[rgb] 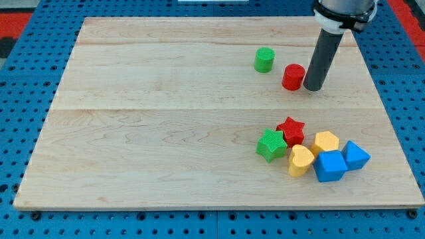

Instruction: Point your arm at center

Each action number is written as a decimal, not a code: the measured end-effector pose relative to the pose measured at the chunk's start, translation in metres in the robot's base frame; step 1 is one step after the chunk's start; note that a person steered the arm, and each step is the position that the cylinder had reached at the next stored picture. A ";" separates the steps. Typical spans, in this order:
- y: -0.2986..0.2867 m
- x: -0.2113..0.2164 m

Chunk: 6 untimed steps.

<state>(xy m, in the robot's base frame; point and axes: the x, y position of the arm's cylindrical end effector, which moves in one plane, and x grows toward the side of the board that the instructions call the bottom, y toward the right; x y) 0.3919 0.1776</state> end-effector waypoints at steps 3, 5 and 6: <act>-0.070 -0.005; -0.105 0.019; -0.135 0.037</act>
